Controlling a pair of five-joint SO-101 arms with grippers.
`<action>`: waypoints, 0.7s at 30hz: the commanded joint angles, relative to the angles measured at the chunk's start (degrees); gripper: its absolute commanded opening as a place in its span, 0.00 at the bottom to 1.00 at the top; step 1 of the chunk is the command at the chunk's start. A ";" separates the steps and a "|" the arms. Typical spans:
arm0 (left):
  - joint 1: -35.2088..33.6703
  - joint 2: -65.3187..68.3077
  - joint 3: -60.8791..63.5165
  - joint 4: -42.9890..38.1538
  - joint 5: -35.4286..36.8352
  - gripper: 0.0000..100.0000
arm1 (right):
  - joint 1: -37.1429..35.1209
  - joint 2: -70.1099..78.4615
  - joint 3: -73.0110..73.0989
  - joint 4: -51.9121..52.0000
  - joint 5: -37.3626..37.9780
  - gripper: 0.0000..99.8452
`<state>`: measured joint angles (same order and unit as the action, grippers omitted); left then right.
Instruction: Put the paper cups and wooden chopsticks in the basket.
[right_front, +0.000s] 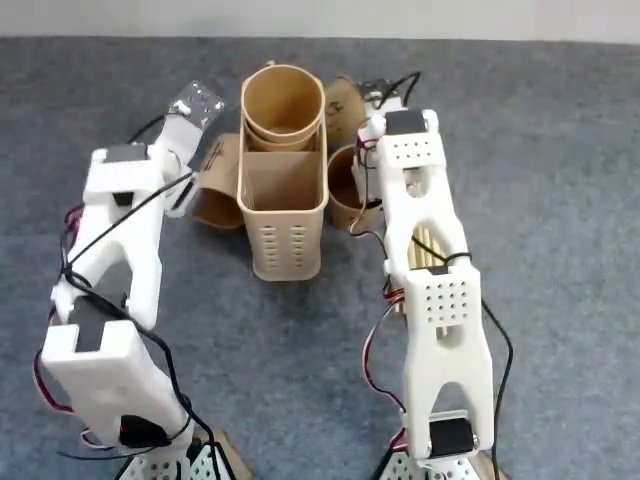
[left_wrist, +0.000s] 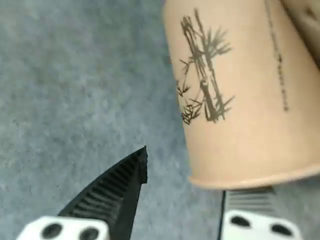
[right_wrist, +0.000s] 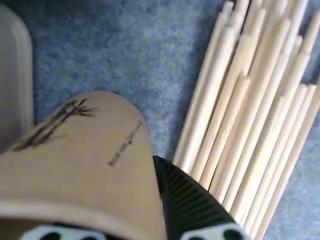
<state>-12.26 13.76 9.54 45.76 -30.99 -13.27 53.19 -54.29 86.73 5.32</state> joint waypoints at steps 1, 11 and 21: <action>0.84 -3.74 6.29 -13.89 4.66 0.23 | 0.31 -1.80 -1.36 -0.92 -0.09 0.00; -1.27 -5.67 11.91 -24.88 5.36 0.00 | 0.75 2.24 -3.91 0.31 -0.44 0.00; -5.58 -16.48 -18.68 21.71 7.21 0.00 | 4.26 2.24 -20.97 10.51 -0.44 0.00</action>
<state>-17.63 1.71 4.62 49.54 -24.22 -10.81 56.44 -66.51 93.58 5.32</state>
